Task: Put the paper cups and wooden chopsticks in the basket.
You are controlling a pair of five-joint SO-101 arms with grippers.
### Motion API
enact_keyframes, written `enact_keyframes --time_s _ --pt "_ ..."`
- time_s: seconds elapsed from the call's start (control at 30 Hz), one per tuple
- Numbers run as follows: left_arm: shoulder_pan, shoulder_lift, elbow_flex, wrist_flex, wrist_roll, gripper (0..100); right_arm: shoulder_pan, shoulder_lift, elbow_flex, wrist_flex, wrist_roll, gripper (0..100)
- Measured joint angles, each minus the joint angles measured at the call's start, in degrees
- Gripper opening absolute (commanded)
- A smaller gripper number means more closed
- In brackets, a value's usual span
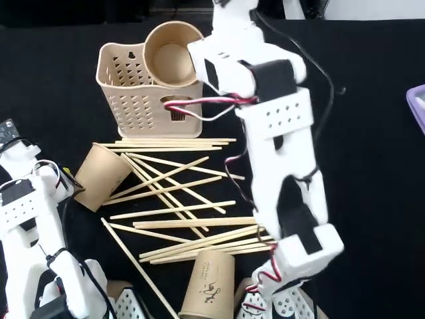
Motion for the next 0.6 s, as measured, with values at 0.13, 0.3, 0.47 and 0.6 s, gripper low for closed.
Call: enact_keyframes --time_s 0.13,0.3,0.47,0.6 --pt "0.0 0.0 0.0 0.0 0.0 21 0.4 3.4 -5.3 2.3 0.0 15.6" --pt "0.0 0.0 0.0 0.0 0.0 21 0.9 4.5 -6.7 2.4 0.0 29.0" --pt "0.0 0.0 0.0 0.0 0.0 21 1.1 4.2 -6.7 3.3 0.0 30.0" --pt "0.0 0.0 0.0 0.0 0.0 21 1.0 0.4 -6.6 9.0 0.0 30.0"
